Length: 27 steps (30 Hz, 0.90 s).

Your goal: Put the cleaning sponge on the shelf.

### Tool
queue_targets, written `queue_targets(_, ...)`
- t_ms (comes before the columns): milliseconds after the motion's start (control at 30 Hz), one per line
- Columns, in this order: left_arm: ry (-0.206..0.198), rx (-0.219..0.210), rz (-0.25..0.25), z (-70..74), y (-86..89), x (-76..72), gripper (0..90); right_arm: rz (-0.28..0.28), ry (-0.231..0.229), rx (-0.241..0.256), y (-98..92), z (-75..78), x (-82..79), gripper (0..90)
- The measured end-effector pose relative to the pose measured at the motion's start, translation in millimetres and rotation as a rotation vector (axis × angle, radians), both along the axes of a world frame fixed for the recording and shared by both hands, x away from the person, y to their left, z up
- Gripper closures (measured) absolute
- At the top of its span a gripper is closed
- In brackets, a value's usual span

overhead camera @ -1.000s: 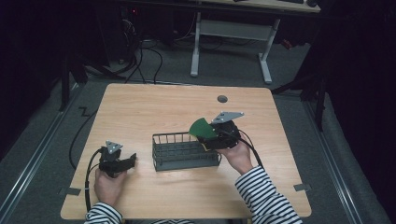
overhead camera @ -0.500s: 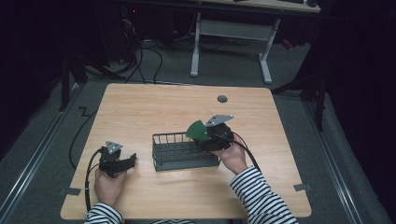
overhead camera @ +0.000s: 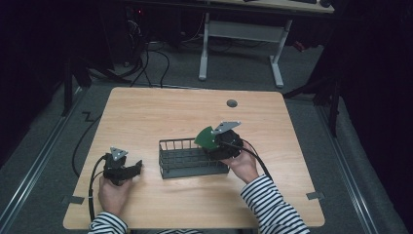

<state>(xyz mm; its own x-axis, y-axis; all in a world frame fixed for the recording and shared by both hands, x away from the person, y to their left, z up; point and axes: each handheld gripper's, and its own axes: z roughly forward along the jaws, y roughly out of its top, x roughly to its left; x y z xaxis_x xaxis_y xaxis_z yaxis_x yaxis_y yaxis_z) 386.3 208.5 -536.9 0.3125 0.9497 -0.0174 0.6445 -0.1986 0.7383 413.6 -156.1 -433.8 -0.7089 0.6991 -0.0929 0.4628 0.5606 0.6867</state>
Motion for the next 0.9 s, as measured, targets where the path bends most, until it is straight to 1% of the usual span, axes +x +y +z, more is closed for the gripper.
queue_targets(267, 0.000, 0.000, 0.000, 0.0, 0.0, 0.0, 26.7, 0.000, -0.004, -0.004, 1.3, 0.9, -3.4, 29.7)
queue_targets(333, 0.000, 0.000, 0.000, 0.0, 0.0, 0.0, 26.7, -0.001, 0.000, -0.008, 1.7, 0.6, -3.0, 29.7)
queue_targets(433, -0.001, 0.000, 0.001, -0.1, 0.0, 0.0, 26.7, -0.004, 0.005, -0.001, 1.3, -2.7, -2.2, 29.7)
queue_targets(467, -0.001, 0.000, 0.001, -0.1, -0.1, 0.0, 26.7, -0.004, 0.014, 0.001, 0.7, -3.9, -1.9, 29.8)
queue_targets(633, -0.001, 0.000, 0.001, -0.1, 0.0, 0.1, 26.7, -0.008, 0.029, 0.004, 0.4, -7.0, -2.0, 29.9)
queue_targets(900, -0.002, 0.000, 0.001, -0.1, -0.1, 0.1, 26.7, -0.007, 0.039, 0.000, 0.4, -9.3, -1.3, 29.9)
